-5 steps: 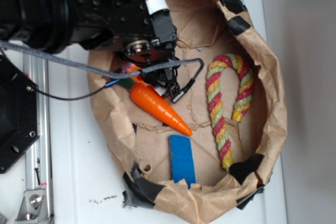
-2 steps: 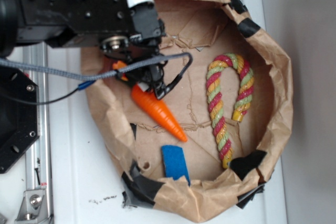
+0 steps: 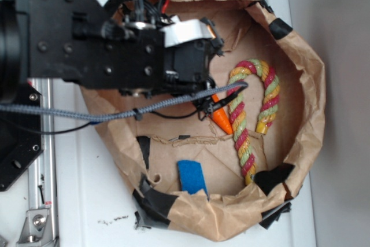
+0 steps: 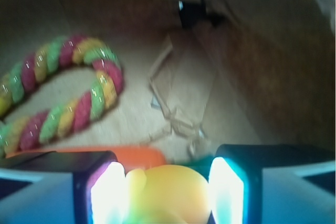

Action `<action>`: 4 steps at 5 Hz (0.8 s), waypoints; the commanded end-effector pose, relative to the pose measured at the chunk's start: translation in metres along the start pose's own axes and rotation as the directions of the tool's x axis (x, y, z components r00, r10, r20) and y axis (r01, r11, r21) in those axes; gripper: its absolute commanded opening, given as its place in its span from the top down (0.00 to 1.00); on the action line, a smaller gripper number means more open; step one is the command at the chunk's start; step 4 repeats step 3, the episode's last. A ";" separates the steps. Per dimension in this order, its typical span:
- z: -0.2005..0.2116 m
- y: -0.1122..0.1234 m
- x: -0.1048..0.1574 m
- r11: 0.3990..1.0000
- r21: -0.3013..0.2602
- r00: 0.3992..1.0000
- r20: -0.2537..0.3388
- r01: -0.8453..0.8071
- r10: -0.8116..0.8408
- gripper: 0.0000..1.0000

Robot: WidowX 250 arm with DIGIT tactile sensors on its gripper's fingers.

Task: Grab the yellow duck.

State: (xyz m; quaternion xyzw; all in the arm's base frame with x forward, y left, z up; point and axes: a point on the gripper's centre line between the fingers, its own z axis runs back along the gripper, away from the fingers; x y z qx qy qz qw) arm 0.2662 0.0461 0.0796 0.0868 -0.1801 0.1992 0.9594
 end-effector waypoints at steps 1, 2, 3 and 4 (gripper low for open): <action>0.011 -0.018 0.020 0.989 -0.090 0.982 0.158 0.120 -0.105 1.00; 0.004 -0.020 0.030 0.985 -0.091 0.977 0.166 0.148 -0.131 1.00; -0.001 -0.018 0.031 0.986 -0.085 0.980 0.150 0.144 -0.130 1.00; -0.001 -0.018 0.031 0.986 -0.085 0.980 0.150 0.144 -0.130 1.00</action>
